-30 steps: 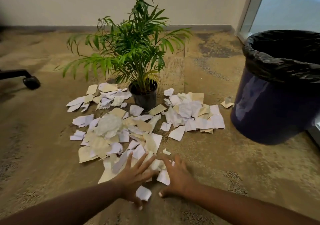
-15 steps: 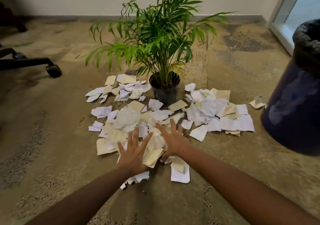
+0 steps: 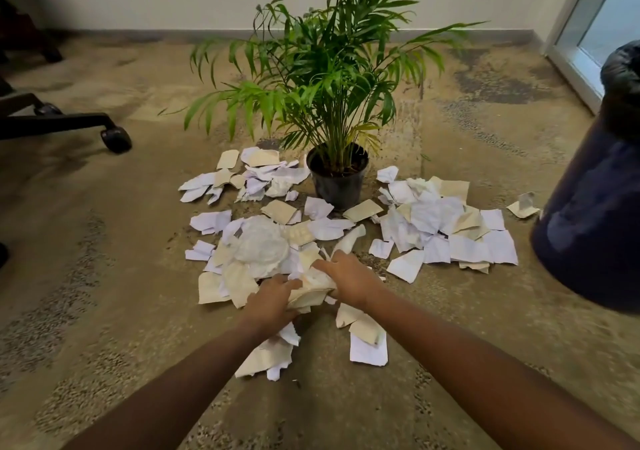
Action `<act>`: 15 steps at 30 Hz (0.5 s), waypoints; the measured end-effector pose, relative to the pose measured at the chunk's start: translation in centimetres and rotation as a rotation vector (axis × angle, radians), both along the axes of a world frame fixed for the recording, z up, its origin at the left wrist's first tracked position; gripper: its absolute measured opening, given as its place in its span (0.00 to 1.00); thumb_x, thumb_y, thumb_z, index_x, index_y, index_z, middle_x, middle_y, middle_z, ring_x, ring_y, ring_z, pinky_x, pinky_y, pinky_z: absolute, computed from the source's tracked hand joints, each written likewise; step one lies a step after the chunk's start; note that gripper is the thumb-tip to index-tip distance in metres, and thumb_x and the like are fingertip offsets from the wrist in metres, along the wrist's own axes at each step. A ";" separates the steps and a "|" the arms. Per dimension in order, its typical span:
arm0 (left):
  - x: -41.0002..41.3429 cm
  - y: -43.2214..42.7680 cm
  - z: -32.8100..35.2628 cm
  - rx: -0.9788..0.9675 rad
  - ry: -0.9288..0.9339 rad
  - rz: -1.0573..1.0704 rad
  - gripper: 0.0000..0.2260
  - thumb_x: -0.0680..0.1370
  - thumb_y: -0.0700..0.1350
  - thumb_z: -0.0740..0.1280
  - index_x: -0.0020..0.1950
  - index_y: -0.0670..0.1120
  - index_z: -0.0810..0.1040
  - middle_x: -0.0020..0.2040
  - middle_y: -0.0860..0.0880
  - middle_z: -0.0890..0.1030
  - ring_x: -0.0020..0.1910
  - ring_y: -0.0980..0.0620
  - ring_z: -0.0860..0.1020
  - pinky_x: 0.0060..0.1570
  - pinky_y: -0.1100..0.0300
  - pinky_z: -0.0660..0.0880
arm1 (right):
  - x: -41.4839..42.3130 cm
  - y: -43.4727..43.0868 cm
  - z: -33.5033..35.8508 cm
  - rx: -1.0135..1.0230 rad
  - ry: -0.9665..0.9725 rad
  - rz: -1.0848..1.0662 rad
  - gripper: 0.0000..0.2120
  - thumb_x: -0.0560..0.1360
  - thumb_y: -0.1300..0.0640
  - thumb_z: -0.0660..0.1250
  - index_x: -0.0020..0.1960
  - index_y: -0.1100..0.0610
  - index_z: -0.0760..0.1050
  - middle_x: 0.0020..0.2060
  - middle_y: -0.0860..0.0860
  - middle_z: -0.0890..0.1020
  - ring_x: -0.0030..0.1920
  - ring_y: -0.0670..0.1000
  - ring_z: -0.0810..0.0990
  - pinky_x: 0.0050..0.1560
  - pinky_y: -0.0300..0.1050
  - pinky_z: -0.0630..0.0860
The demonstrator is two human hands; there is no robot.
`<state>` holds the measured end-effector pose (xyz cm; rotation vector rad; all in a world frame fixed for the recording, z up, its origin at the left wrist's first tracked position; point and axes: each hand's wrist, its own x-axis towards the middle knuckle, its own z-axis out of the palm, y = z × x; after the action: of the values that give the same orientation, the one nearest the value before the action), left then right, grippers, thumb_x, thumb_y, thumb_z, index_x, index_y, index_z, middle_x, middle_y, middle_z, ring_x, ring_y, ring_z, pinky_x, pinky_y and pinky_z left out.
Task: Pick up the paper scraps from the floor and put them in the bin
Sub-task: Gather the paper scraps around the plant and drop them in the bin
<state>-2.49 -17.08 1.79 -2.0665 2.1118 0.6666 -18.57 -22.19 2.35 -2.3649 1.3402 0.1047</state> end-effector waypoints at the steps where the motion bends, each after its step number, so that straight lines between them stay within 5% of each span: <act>1: -0.1 -0.1 0.3 -0.025 0.016 -0.005 0.23 0.77 0.46 0.66 0.72 0.50 0.66 0.71 0.46 0.67 0.68 0.46 0.66 0.66 0.51 0.70 | -0.3 0.2 0.3 -0.018 -0.016 -0.005 0.26 0.75 0.60 0.65 0.71 0.50 0.62 0.65 0.60 0.69 0.65 0.60 0.69 0.62 0.50 0.71; 8: -2.5 -0.6 3.6 -0.141 0.233 -0.013 0.13 0.77 0.44 0.67 0.60 0.51 0.77 0.61 0.45 0.74 0.62 0.48 0.72 0.58 0.62 0.68 | -4.0 0.8 4.2 0.001 -0.249 -0.225 0.22 0.73 0.69 0.61 0.67 0.60 0.71 0.64 0.58 0.76 0.64 0.55 0.74 0.63 0.42 0.68; 12: -5.4 -1.4 6.6 -0.197 0.476 0.014 0.08 0.76 0.39 0.67 0.54 0.45 0.81 0.60 0.48 0.79 0.61 0.51 0.74 0.54 0.67 0.65 | -7.1 1.1 7.2 -0.071 -0.452 -0.407 0.18 0.68 0.74 0.61 0.55 0.65 0.79 0.53 0.62 0.82 0.55 0.60 0.79 0.49 0.45 0.74; 15: -7.8 -2.2 9.2 -0.257 0.602 0.040 0.08 0.75 0.38 0.68 0.53 0.43 0.81 0.56 0.49 0.80 0.55 0.53 0.75 0.46 0.69 0.64 | -9.7 1.2 9.8 -0.165 -0.541 -0.517 0.19 0.68 0.73 0.62 0.58 0.66 0.78 0.54 0.62 0.82 0.55 0.59 0.80 0.55 0.52 0.77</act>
<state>-10.34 -19.32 10.96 -2.2486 2.5836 1.2087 -28.23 -21.02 12.13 -1.8774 1.6477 -0.7602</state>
